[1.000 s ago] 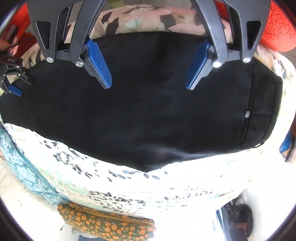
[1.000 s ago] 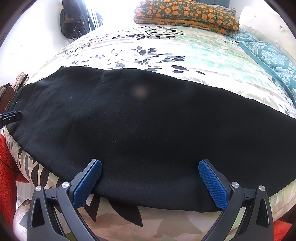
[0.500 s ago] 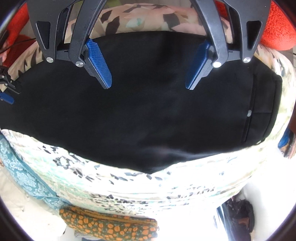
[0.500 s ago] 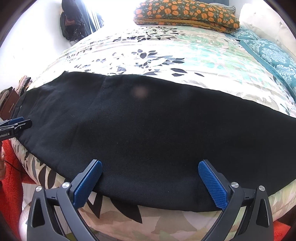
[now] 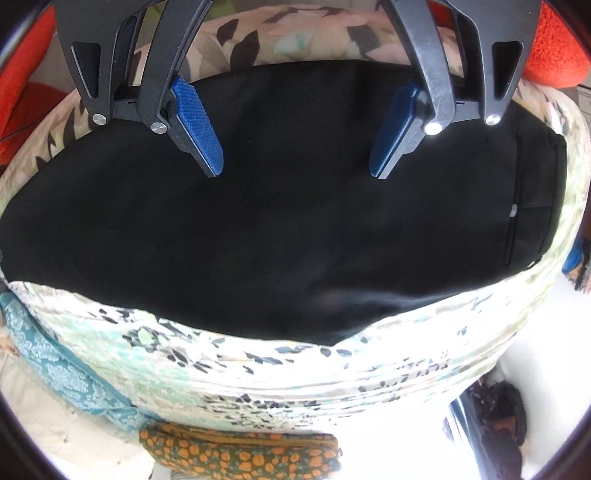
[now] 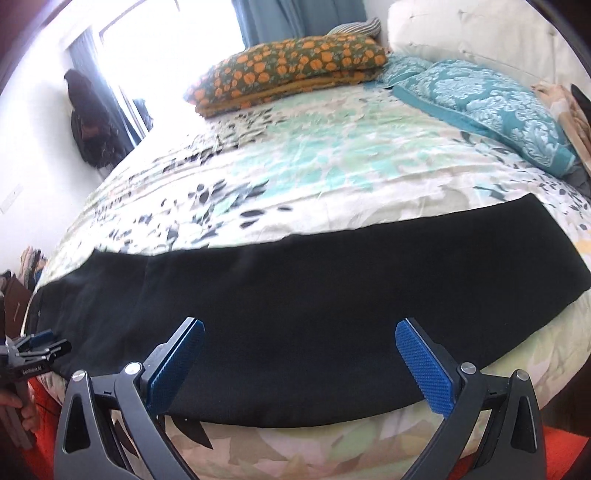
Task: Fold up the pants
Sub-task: 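Roll the right tool and grasp the black trouser leg end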
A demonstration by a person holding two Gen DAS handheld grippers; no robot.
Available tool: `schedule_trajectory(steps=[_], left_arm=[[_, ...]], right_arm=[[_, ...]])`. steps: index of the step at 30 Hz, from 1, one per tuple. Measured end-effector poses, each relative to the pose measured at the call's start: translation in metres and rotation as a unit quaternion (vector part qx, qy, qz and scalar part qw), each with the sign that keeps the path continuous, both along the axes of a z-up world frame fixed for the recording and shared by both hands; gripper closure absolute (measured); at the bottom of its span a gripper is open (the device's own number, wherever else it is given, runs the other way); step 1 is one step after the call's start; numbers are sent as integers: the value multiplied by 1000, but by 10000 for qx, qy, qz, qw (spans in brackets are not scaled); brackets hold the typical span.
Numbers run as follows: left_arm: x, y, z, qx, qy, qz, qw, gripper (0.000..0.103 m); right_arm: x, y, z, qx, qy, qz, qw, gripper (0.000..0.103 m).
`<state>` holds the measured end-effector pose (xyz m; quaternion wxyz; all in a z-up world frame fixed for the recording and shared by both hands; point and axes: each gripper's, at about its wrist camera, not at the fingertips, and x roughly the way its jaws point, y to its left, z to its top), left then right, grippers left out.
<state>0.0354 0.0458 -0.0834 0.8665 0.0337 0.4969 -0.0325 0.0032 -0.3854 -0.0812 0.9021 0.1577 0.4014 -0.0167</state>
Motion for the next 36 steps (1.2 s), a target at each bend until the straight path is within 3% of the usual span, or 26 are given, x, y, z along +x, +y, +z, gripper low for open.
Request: schedule_trajectory(steps=[3,7,10,12,16,20,31,34,35,36], left_arm=[[-3,-5,11,-207,-246,-149,9994,19],[1,-20,0,-108,-169,-505,9985,19],[10,-20,-25,159,248,-395,9988,19],[13,-9,-30,-49,356,-178,9992,19],[13,2,-25,-91,301,36,9995,19],[11,0,-29,47,301,9,9995,19],[11,-5,-31,225,224,-81,9995,19],[12,-5,-29,217,224,-55,9995,19],[11,-6,-27,203,213,-42,9996,19],[11,-6,-25,170,188,-58,9997,19]], right_arm=[[-14,-71,10,925,-211,-878,9916,0],[-28,-166,11,2084,-158,-1611,9646,0],[-28,-220,6,2423,207,-1635,9561,0],[-29,-241,-2,2543,470,-1661,9516,0],[-37,-256,-30,3437,558,-1642,9229,1],[-26,-254,-48,3424,758,-1606,9226,1],[-18,-275,-61,3255,407,-1779,9278,9],[-20,-280,-64,3275,540,-1799,9260,27],[-21,-283,-67,3320,623,-1777,9243,48],[-24,-286,-71,3445,697,-1731,9200,77]])
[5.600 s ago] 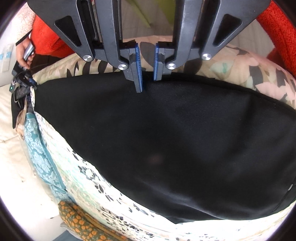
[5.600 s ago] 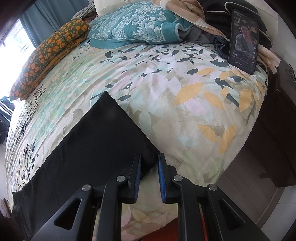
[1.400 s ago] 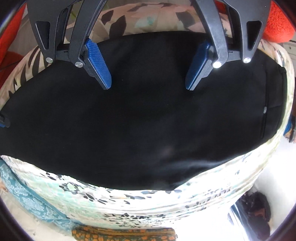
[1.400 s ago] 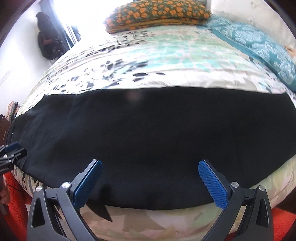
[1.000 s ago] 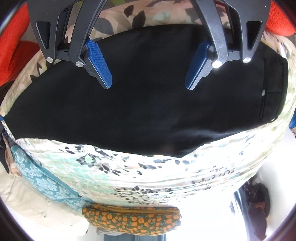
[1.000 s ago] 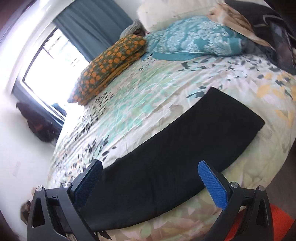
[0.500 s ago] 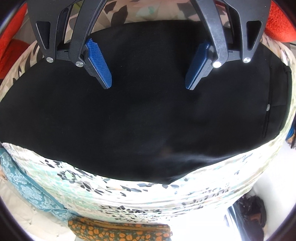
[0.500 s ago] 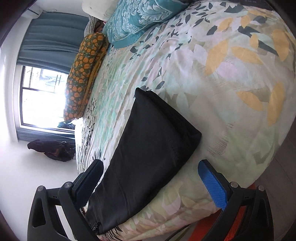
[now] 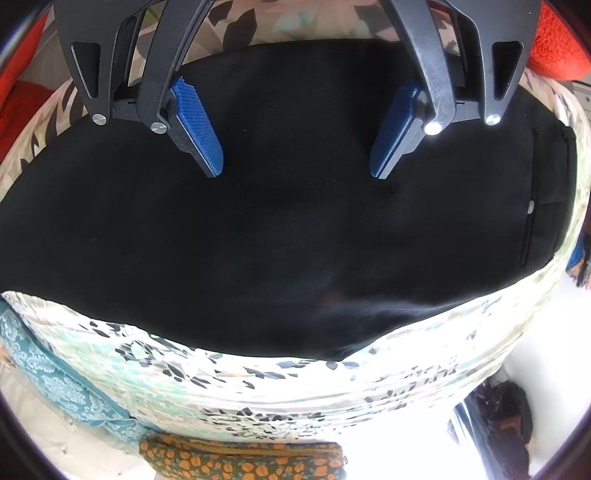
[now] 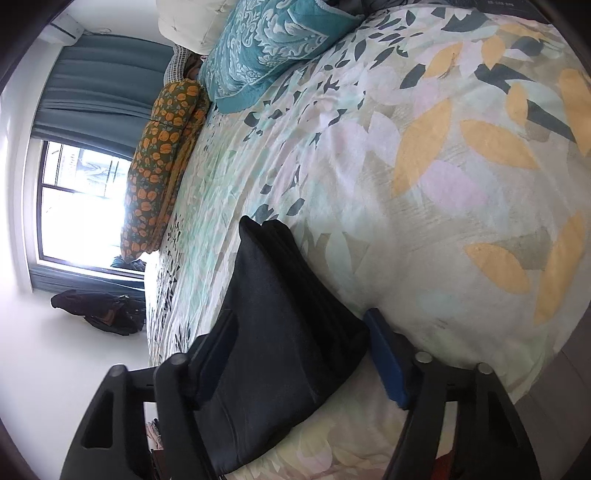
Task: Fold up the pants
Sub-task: 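Roll the right tool and grasp the black trouser leg end, then fold the held leg end over the trousers with the right tool, then open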
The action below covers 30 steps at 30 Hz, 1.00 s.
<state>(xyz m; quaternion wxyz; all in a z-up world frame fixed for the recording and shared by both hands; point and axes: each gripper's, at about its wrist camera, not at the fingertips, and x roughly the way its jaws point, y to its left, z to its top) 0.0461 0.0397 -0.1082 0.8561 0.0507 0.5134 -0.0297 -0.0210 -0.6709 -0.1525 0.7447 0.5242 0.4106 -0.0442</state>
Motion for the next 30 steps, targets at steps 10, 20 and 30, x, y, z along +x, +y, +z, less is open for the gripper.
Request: schedule_trajectory(steps=[10,20,30], left_arm=[[1,-1,4,-249,-4,10,9997,19],[4,37,19,-835,-108,662,9942,19],[6,97,17,-1137,-141,1475,9824,19]], right_arm=[[3,70,72,134,-1110,877,9899,84],[59,325,87,929,-1610,2304,9552,84],[75,566,23,122,-1085,3963,9116,80]])
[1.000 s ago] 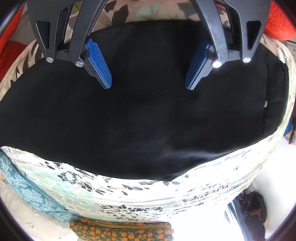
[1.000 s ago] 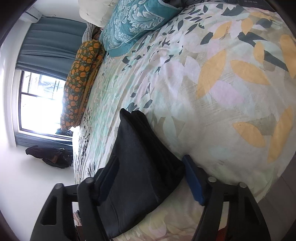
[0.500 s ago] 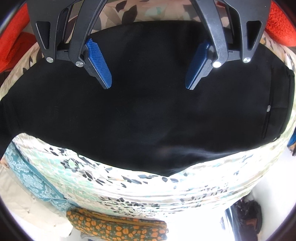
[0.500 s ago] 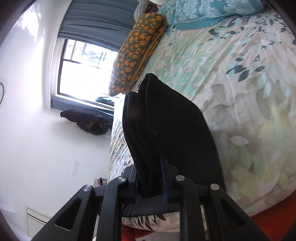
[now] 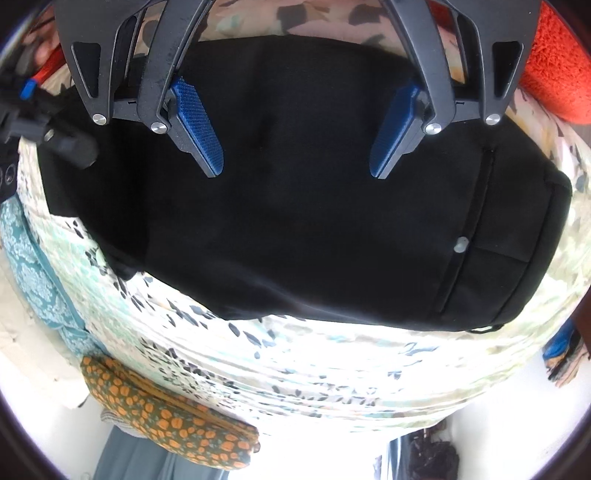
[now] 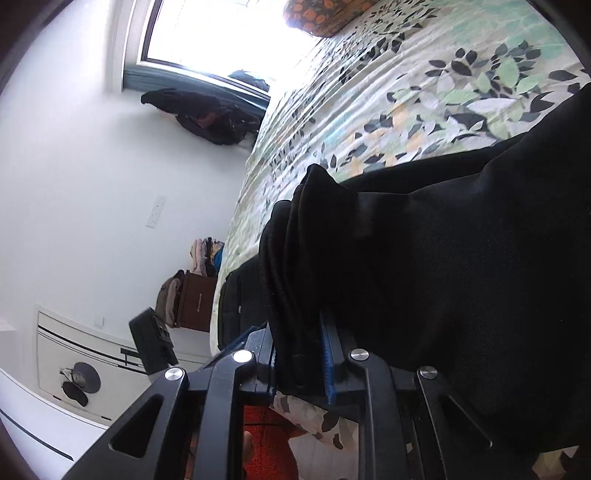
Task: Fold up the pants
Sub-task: 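Fold the held leg end over the trousers with the right tool, then open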
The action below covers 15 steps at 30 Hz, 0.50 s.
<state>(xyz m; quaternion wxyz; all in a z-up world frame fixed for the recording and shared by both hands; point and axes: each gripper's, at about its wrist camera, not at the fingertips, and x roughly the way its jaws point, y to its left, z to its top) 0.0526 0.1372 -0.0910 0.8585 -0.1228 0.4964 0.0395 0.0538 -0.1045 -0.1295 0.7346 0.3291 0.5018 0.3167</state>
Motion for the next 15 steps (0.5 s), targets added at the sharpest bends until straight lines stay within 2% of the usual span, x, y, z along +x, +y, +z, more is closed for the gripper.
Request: schedule_trajectory(steps=[1,2,3,5,7,9,11,12,13,15], left_arm=[[0,5,0,-58,-2,74,10000,19],[0,9,1,-113,-8,137,9998,19],[-1,13,2,-170,-13,194,9997,19],[-3,19,7,-285,-63,302,9991,19],[-6,22,14,-379,-173,315,9986,19],[-9,15,24,-515,-341,121,9980,19],[-10,-5,33,-737,-525,-416,9950,19],[-10,-19,35,-784,-552,-740,9926,19],[-11,-35,37,-759,-564,-1036,9901,19],[-9,-67,35,-558,-531,-1510,9855,19]], right_arm=[[-2,13,-5,-322,-24,116,9994,76],[-5,23,-8,-614,-40,258,9978,62],[-8,31,-7,-746,-79,480,9960,40],[-20,34,7,-962,-354,874,9909,23],[-41,28,28,-1290,-798,1285,9800,18],[-63,8,49,-1778,-1379,1505,9627,18],[-84,-14,59,-2305,-1786,1453,9454,13],[-94,-29,61,-2483,-1880,1337,9408,12],[-104,-45,59,-2583,-1894,1179,9399,12],[-120,-74,52,-2626,-1759,758,9457,12]])
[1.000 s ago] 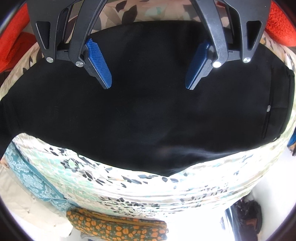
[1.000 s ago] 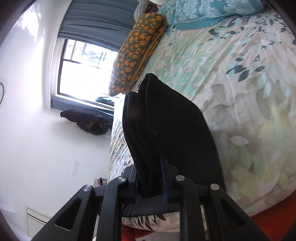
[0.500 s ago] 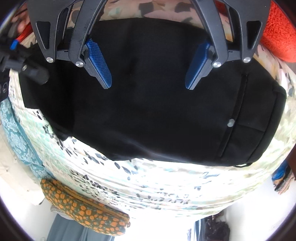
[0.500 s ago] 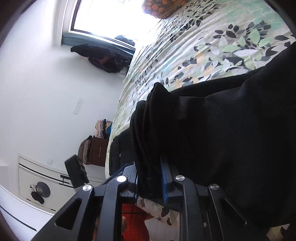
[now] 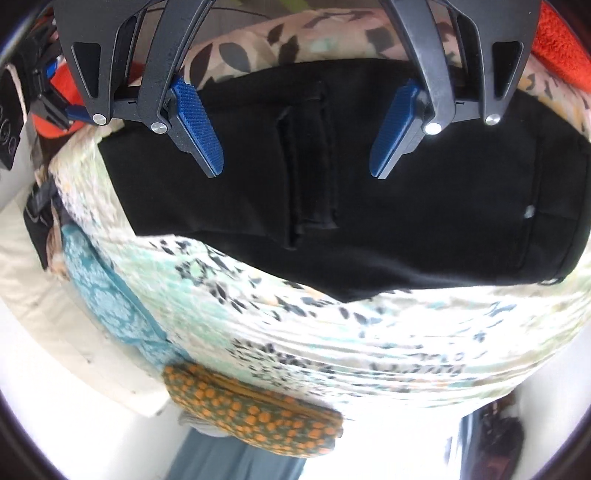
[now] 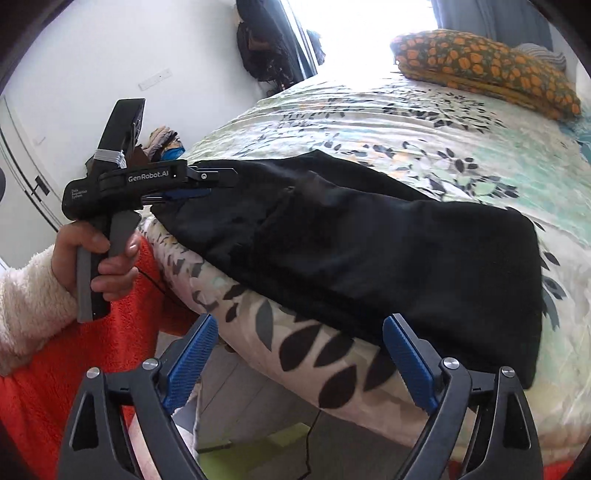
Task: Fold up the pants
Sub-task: 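Fold the held leg end over the trousers with the right tool, then open, then pinch the new fold crease with the left tool and press it flat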
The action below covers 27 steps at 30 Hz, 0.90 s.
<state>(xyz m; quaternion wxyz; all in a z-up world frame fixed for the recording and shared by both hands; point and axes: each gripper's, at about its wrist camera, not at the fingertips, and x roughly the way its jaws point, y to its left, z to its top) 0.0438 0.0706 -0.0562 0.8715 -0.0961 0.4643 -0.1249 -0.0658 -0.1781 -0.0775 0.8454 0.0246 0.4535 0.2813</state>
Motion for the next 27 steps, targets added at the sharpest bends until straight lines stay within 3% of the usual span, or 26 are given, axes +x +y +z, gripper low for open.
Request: schedule_trajectory(steps=[3,6,7,9,10,13,16,20,24,27], left_arm=[[9,-30,-14,449,153,-266,9985,22],[18,-42,-30,656,404,-235,9967,22],[20,-42,-35,702,470,-210,9962,27],[22,-43,-43,737,636,-216,9950,61],[20,-42,-47,727,730,-215,9944,91],[9,-37,-40,596,571,-223,9963,93],[-1,-27,-20,386,498,-206,9978,94],[-10,-11,-12,511,402,-187,9977,94],[-5,-4,-23,631,615,-73,9961,94],[-4,-16,-35,1089,746,-213,9910,93]], right_arm=[[-4,-34,-6,366,264,-587,9973,12],[2,-39,8,489,-65,-766,9958,12],[5,-38,11,434,-119,-761,9961,12],[9,-33,11,326,-121,-737,9967,12],[10,-32,9,283,-113,-742,9968,12],[15,-38,13,70,-254,-977,9949,12],[24,-56,19,-501,-540,-1722,9823,12],[45,-94,11,-378,-256,-2512,9669,11],[61,-88,7,-720,-365,-2458,9660,12],[80,-67,-18,-1430,-167,-2145,9660,8]])
